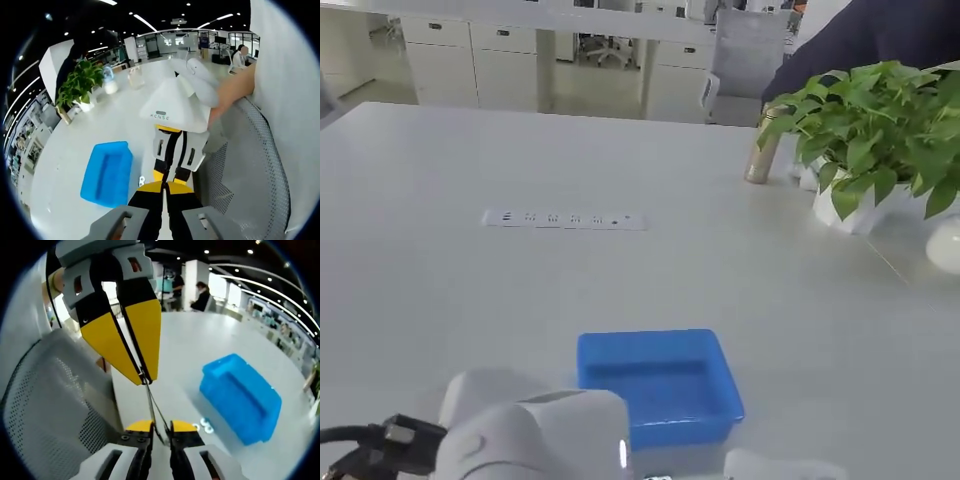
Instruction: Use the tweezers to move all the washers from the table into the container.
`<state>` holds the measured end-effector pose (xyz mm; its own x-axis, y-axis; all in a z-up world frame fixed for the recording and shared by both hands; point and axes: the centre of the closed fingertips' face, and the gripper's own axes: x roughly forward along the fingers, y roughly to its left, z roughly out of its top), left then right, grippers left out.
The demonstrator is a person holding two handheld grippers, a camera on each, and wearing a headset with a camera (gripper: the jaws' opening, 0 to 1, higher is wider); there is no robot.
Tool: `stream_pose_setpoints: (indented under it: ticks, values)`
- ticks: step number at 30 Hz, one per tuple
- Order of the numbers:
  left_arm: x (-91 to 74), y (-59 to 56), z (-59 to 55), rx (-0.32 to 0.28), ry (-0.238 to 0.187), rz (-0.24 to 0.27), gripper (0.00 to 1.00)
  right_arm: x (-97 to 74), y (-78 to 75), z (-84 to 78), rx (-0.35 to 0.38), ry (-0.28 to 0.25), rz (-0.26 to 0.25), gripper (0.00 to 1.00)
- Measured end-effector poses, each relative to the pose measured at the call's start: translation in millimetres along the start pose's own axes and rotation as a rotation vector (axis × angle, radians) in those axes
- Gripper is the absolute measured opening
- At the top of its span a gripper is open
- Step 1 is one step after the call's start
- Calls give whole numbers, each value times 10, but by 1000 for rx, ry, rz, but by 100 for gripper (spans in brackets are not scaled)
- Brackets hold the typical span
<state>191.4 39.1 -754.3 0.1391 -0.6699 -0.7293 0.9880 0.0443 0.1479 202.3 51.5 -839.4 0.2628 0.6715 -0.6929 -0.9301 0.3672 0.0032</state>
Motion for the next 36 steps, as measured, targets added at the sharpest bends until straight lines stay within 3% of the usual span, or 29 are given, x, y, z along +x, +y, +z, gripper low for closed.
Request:
stream_pose_setpoints:
  ticks: [3, 11, 15, 18, 21, 24, 27, 33, 36]
  values:
    - [16, 6, 30, -3, -4, -8, 0, -53, 19, 45, 50, -21, 24, 11]
    - [55, 29, 67, 19, 0, -25, 0, -256, 2, 246, 6, -59, 31, 6]
    - [80, 21, 94, 28, -5, -37, 0, -226, 10, 186, -35, -14, 43, 5]
    - [93, 10, 95, 30, -6, -41, 0, -211, 12, 166, -45, -9, 41, 4]
    - [71, 18, 111, 23, -36, -20, 0, -207, 4, 142, -28, -13, 34, 4]
    - [-8, 84, 148, -100, -112, 24, 12, -223, -7, 144, -15, -19, 17, 3]
    - [-118, 185, 25, -217, -155, 101, 22, -231, -30, 142, 21, -46, -3, 2]
    - [-251, 155, -218, -391, -185, 171, 31, -280, -140, 102, 151, -85, -47, 2]
    - [-276, 133, -222, -472, -248, 218, 37, -300, -153, 86, 190, -106, -41, 2]
